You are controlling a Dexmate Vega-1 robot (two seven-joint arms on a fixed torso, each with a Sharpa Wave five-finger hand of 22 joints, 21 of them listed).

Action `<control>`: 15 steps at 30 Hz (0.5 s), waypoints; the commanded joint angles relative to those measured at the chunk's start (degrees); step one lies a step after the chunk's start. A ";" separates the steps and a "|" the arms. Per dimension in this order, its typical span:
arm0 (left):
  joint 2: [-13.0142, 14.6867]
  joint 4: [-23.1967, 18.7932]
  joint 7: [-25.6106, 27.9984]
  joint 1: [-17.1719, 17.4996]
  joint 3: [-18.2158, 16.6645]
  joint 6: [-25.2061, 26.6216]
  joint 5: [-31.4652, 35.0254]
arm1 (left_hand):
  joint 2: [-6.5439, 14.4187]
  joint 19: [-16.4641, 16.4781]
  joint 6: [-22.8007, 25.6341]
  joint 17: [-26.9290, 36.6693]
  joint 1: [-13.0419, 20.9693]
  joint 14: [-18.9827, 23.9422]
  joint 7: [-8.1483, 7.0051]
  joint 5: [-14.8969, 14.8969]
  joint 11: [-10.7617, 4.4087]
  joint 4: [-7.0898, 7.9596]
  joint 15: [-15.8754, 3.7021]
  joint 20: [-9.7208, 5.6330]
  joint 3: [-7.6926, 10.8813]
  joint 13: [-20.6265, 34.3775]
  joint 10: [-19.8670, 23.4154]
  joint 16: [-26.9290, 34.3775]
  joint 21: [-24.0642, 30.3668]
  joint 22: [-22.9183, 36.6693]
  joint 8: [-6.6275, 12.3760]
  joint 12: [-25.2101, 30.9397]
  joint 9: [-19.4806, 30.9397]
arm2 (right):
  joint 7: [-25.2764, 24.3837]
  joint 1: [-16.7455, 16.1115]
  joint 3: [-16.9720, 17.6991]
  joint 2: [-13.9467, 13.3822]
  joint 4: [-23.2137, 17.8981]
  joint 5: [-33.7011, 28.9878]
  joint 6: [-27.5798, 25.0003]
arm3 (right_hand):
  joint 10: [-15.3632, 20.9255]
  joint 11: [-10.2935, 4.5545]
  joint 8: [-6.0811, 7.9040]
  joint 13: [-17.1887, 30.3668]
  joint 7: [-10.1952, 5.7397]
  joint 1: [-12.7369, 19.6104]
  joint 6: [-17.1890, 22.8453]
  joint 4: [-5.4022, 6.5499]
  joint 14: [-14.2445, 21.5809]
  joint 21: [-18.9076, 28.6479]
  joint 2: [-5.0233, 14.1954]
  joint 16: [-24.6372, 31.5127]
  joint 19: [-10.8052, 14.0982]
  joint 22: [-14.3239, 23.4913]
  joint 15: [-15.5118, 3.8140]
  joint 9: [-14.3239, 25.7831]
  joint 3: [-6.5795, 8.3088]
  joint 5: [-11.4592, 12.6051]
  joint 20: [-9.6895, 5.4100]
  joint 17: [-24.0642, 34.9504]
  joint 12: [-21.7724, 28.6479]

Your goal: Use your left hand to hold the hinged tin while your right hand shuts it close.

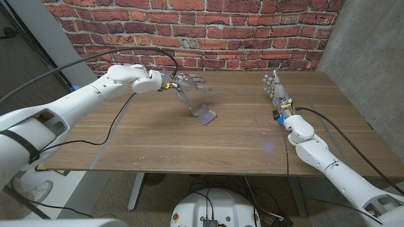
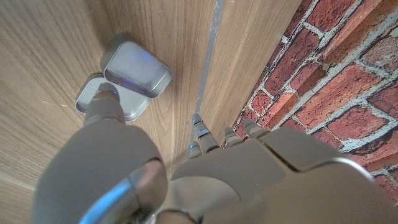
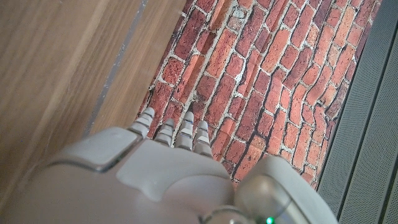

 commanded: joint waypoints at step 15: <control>-2.76 8.53 0.50 -2.49 2.25 -1.33 -3.57 | 2.27 -1.98 -26.92 0.38 -0.05 -6.84 1.83 0.26 0.04 0.85 -1.53 -0.28 0.26 0.52 -3.05 0.07 -0.26 0.19 -0.60 -0.96 0.23 | -2.77 -1.91 0.90 -0.86 -2.72 -1.23 -0.93 | -1.55 0.06 -0.08 0.07 -0.12 0.56 0.15 -0.34 -0.86 0.03 0.46 -0.01 -0.33 0.17 0.20 0.07 0.05 0.02 -0.02 0.10 -0.63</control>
